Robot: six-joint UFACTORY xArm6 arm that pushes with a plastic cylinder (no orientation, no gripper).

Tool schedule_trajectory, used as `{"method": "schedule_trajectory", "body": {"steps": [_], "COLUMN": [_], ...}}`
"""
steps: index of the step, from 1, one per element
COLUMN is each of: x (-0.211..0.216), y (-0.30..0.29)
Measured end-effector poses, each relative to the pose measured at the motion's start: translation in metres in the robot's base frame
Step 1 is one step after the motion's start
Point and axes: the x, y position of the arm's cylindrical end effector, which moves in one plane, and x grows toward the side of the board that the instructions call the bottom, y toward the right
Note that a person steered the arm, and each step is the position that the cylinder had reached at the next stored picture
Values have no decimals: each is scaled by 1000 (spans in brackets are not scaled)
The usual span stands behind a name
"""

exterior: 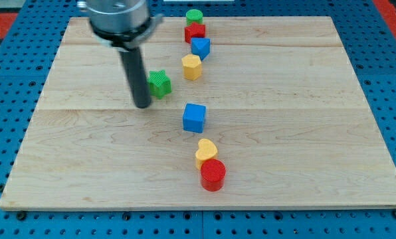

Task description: Push green star to top left side

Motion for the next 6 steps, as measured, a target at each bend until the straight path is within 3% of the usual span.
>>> {"method": "schedule_trajectory", "body": {"steps": [1, 3, 4, 5, 6], "x": [-32, -123, -180, -188, -187], "y": [17, -93, -98, -119, -85]}}
